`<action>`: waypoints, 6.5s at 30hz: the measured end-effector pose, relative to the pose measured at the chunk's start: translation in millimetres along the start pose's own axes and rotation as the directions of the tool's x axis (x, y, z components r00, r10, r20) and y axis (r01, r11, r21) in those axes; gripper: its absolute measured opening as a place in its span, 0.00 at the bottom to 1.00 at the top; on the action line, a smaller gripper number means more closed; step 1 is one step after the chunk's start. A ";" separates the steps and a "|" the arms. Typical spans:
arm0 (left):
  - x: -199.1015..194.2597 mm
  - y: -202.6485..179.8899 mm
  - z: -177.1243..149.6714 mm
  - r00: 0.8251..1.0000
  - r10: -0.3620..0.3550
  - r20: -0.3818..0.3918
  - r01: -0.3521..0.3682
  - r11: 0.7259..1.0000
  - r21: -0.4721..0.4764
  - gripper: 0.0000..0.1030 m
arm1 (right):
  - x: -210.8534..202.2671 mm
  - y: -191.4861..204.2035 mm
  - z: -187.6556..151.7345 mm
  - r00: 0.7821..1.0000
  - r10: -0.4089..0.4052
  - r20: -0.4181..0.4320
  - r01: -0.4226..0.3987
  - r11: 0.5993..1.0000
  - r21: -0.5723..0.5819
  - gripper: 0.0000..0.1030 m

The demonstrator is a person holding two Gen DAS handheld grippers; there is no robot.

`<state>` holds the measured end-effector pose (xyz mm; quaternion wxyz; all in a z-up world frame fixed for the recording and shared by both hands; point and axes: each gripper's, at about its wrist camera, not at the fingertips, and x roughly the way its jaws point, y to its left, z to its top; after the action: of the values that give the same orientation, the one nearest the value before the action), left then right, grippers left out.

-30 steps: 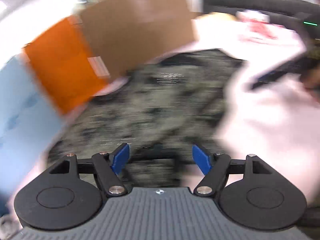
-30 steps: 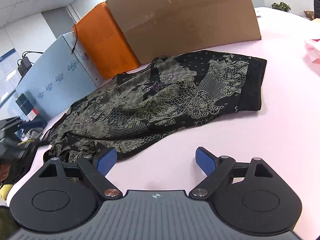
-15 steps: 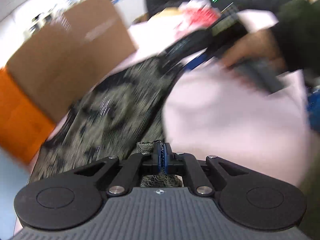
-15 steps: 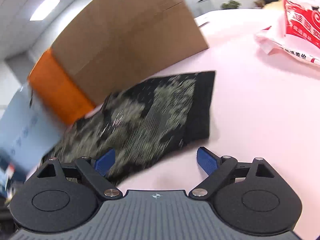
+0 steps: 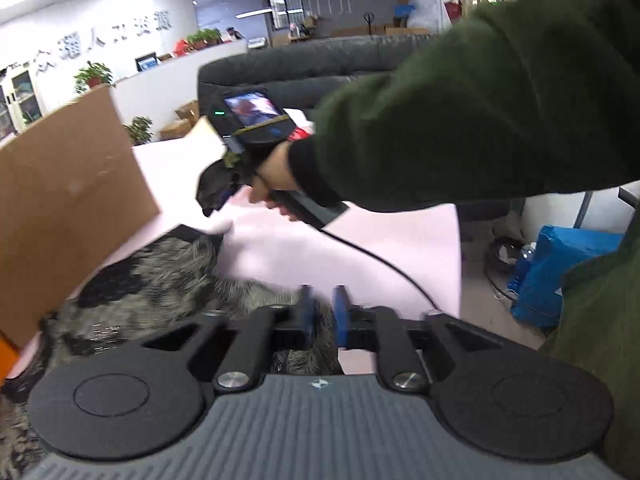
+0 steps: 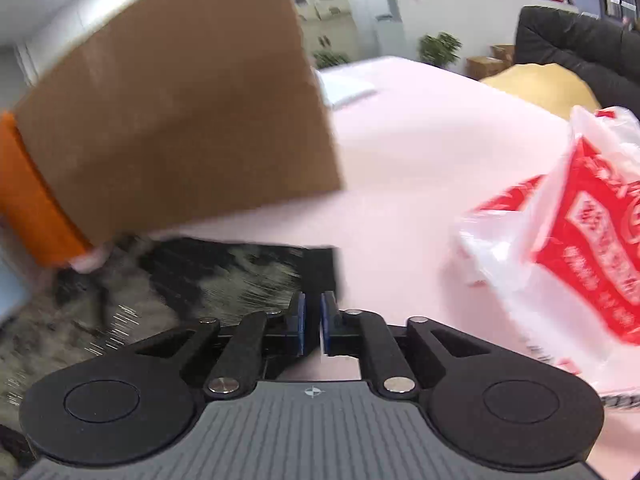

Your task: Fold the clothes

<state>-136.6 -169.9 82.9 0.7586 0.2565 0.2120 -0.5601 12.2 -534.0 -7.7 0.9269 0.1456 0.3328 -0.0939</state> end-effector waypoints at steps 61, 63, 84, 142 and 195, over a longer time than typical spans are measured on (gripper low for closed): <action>-218.1 49.4 -267.3 0.464 0.513 -0.722 -0.875 0.137 -0.464 0.34 | -81.3 208.3 -163.0 0.753 0.532 -0.386 -0.646 0.708 -0.285 1.00; -219.7 58.8 -268.4 0.471 0.526 -0.708 -0.870 0.146 -0.470 0.44 | -87.0 204.5 -162.2 0.755 0.545 -0.365 -0.647 0.711 -0.275 1.00; -142.8 50.9 -227.1 0.765 0.421 -0.488 -0.534 0.838 -0.115 0.03 | -156.1 181.4 -211.4 0.879 0.345 -0.328 -0.475 0.689 -0.547 0.01; -170.4 319.0 -287.1 0.576 0.699 -0.424 -0.766 0.643 0.021 0.68 | -41.7 260.4 -41.6 0.786 0.522 -0.331 -0.596 0.782 -0.181 1.00; -179.9 334.4 -321.5 0.203 0.502 -0.841 -0.979 0.089 -0.183 0.69 | -87.3 204.9 -151.6 0.864 0.413 -0.288 -0.433 0.901 -0.008 1.00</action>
<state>122.1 245.5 -7.0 0.8528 0.1661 0.4514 0.2036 -88.1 -284.3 -20.5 0.8731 0.1932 0.4235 0.1454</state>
